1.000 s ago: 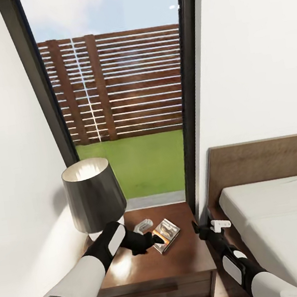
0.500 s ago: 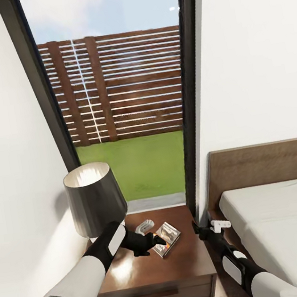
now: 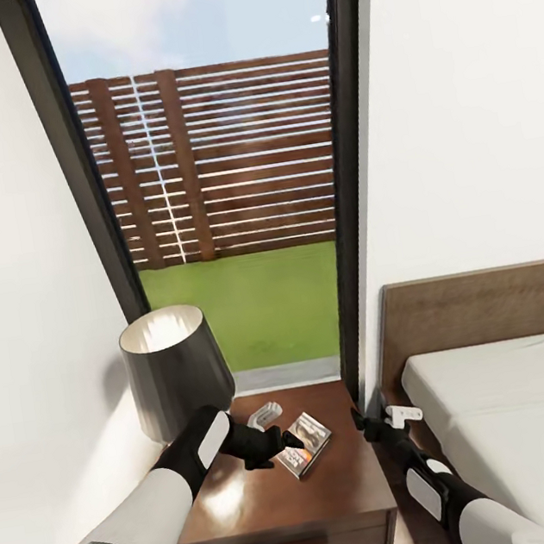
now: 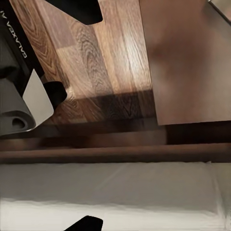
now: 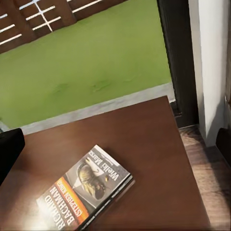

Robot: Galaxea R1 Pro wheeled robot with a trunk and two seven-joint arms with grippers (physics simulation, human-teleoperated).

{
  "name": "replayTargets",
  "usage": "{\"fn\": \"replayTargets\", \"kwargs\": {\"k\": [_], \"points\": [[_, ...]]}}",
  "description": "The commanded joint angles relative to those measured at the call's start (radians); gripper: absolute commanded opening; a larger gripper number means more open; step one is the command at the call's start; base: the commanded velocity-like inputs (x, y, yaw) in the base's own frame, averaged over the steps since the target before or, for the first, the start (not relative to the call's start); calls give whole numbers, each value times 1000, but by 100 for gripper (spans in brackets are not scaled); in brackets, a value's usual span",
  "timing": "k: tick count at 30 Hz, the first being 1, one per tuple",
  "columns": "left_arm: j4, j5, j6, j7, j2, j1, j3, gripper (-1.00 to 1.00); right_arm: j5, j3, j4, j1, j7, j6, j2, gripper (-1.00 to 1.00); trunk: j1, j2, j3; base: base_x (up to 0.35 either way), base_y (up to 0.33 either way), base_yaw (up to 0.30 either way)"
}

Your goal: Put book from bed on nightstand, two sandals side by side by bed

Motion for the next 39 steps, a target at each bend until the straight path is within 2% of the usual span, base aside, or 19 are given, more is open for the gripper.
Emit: {"fn": "replayTargets", "kwargs": {"k": [1,10,19,24,31,35,39], "points": [[0,-11,1,-10,0,-1,-2,100,-14,-7,1,-1,11,6,1,100,-4,7,2,0,0,0],[0,-11,1,-10,1,-1,-4,100,-41,-4,-2,-1,20,39,-5,100,-39,70,30,0,0,0],[0,-12,1,-10,-2,-1,-5,100,-44,-4,0,-1,23,55,-7,100,-73,133,59,0,0,0],[0,-12,1,-10,-1,-1,-5,100,-42,-5,0,-1,23,111,-9,100,-92,168,74,0,0,0],[0,-13,0,-10,-3,0,-8,100,-37,-5,1,0,17,144,-14,100,-119,217,96,0,0,0],[9,-13,-2,-10,-3,1,-25,100,-36,-5,3,0,16,149,-21,100,-134,245,109,0,0,0],[40,-12,-12,-11,-1,1,-62,100,-37,-6,6,0,16,153,-28,100,-150,273,121,0,0,0]]}}
